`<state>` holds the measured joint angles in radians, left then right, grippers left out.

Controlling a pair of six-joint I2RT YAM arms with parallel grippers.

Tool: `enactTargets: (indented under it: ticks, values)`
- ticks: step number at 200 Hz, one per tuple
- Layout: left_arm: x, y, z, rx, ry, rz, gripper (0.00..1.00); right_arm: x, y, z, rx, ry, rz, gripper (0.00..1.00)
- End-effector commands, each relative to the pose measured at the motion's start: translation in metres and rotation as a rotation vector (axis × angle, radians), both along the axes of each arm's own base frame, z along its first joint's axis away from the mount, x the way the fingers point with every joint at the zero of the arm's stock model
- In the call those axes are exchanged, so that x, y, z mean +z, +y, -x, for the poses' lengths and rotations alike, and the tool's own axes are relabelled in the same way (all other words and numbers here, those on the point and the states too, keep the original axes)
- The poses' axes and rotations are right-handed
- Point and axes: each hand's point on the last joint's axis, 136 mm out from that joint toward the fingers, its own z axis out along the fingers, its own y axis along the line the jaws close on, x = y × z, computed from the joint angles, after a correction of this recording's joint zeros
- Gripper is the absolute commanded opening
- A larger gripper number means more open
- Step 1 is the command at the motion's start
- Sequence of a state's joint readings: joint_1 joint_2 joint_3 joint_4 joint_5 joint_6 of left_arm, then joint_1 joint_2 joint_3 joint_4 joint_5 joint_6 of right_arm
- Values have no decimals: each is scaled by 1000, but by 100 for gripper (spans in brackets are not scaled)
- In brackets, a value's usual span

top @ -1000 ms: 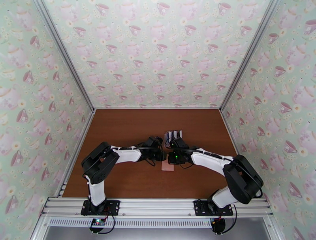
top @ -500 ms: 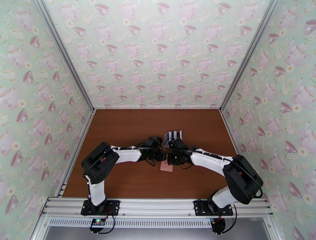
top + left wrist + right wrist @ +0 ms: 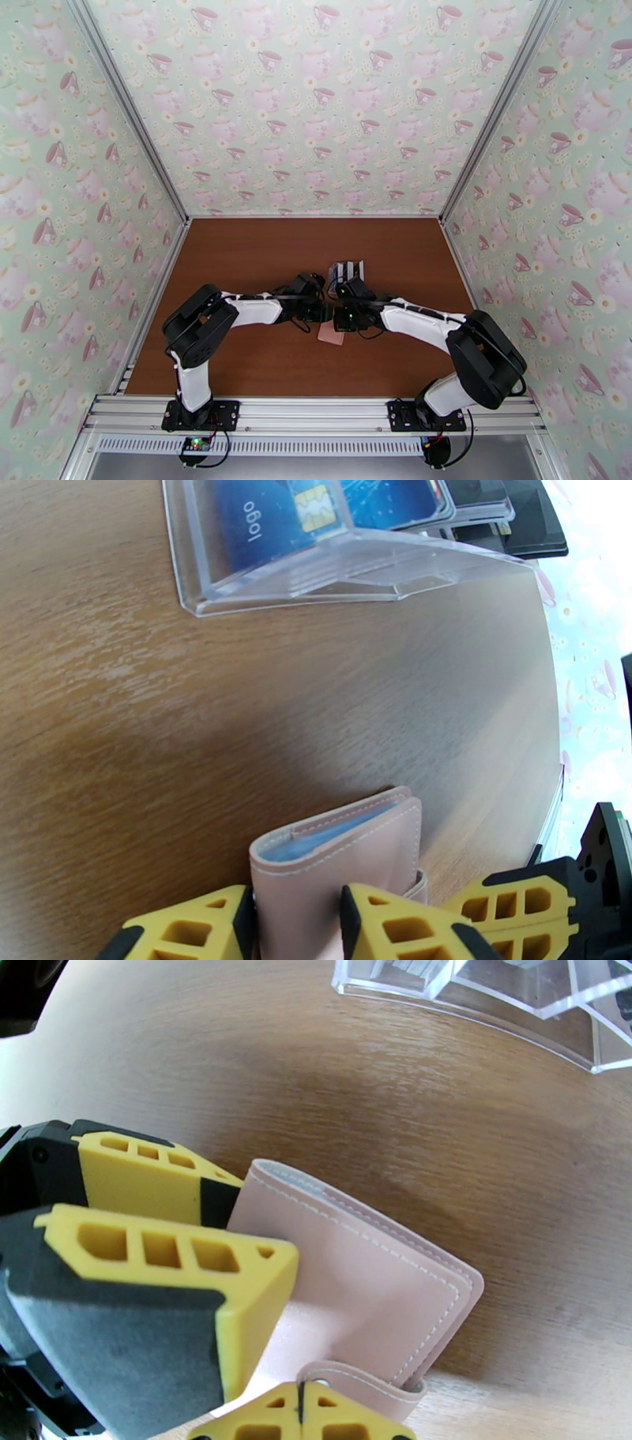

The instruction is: Put the credit cards into the card holder

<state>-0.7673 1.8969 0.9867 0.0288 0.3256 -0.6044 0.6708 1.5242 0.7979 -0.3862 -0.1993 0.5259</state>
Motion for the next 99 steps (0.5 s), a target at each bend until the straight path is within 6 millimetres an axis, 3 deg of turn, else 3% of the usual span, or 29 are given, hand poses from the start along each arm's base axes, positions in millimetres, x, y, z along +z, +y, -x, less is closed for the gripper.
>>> enactTargets:
  ticks: [1,99]
  values:
    - [-40,20,29,-1,129,-96,36,2,1,11,38,13,-10,0]
    - [-42,21,31,2,134,-91,36,-14,9,16,61,59,-1,0]
